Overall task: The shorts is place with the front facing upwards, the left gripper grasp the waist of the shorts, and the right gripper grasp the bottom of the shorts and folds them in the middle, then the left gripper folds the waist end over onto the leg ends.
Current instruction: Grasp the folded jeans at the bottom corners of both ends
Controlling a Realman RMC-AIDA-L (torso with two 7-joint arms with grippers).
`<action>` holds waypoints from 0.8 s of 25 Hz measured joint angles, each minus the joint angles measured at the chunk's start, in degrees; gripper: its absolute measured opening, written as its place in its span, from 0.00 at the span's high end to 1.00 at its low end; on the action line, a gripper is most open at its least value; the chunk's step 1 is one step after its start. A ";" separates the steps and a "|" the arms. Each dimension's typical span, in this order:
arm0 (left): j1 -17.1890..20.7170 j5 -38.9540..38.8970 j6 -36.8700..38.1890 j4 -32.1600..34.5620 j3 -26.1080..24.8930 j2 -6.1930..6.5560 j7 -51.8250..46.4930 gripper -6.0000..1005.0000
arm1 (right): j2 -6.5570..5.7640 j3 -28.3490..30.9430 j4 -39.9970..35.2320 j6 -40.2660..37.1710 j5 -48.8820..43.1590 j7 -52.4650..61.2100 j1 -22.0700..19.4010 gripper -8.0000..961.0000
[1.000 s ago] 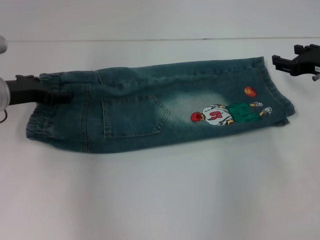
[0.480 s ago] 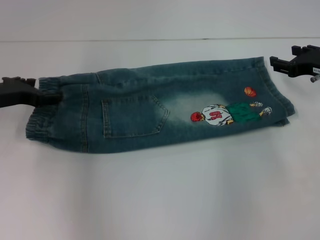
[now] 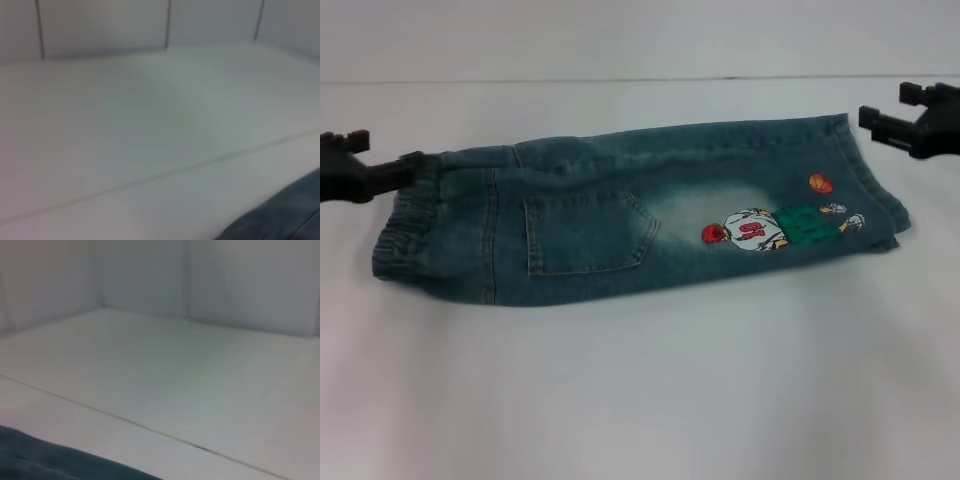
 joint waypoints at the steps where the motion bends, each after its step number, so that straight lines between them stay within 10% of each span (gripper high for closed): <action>1: 0.80 -2.24 3.09 -0.09 -2.15 -0.11 1.96 0.16 | -0.09 0.08 -0.41 -2.84 1.37 -1.19 -0.92 0.26; 9: 6.35 -9.28 21.06 -4.75 -12.11 -0.98 14.95 0.16 | 0.08 4.17 3.85 -24.21 4.97 -15.93 -6.79 0.26; 20: 8.94 -6.99 23.27 -7.82 -15.89 -1.09 18.13 0.17 | -0.12 7.00 15.05 -33.92 2.42 -31.68 -9.78 0.26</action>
